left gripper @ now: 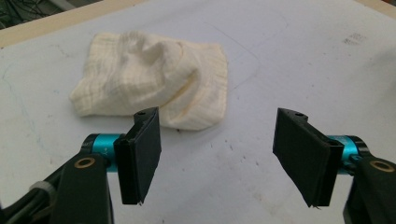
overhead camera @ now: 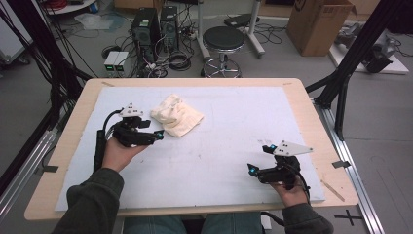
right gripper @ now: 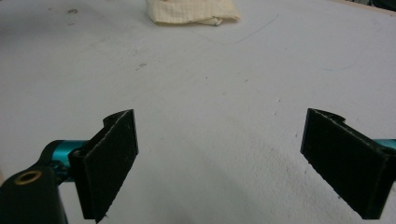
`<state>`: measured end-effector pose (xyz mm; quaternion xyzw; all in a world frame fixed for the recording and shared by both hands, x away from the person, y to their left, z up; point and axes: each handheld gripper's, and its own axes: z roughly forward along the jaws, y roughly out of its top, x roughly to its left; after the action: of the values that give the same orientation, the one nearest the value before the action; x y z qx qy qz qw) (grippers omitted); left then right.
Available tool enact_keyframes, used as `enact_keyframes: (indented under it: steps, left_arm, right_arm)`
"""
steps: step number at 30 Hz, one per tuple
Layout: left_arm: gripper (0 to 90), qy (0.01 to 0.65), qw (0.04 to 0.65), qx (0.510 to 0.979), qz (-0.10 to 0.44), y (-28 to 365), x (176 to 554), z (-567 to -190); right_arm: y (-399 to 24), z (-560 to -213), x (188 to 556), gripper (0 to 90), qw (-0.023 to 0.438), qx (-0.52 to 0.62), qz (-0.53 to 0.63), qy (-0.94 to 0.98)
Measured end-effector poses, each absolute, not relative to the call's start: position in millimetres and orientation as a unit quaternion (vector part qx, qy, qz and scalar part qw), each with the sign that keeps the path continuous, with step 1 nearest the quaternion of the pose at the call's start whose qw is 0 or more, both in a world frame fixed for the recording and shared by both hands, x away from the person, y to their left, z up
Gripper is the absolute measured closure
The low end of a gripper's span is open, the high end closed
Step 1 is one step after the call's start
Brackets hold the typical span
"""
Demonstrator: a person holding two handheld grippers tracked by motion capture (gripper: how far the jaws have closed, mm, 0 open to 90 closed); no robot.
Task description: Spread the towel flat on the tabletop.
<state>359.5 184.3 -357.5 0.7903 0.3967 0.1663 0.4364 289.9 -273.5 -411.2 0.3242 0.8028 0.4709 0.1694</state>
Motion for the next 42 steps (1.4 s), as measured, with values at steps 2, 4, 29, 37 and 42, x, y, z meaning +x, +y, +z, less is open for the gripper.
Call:
enact_keyframes:
  steps: [2,4,29,37,42]
  left_arm:
    - [32.8,0.398,0.432,0.792,0.168,181,366,-355]
    - [32.8,0.403,0.434,0.789,0.164,179,373,-353]
    - [31.7,0.437,0.410,0.785,0.158,135,446,-386]
    - [36.8,0.468,0.354,0.791,0.172,121,456,-412]
    - [44.9,0.478,0.322,0.797,0.180,116,459,-423]
  right_arm:
    - [-273,-412,290,10.3,0.167,0.325,0.471,0.803]
    - [-273,-412,290,10.2,0.167,0.325,0.469,0.804]
    - [-274,-412,289,10.3,0.150,0.314,0.490,0.800]
    - [-275,-411,289,10.3,0.149,0.310,0.495,0.798]
    - [-274,-410,289,10.3,0.146,0.311,0.499,0.796]
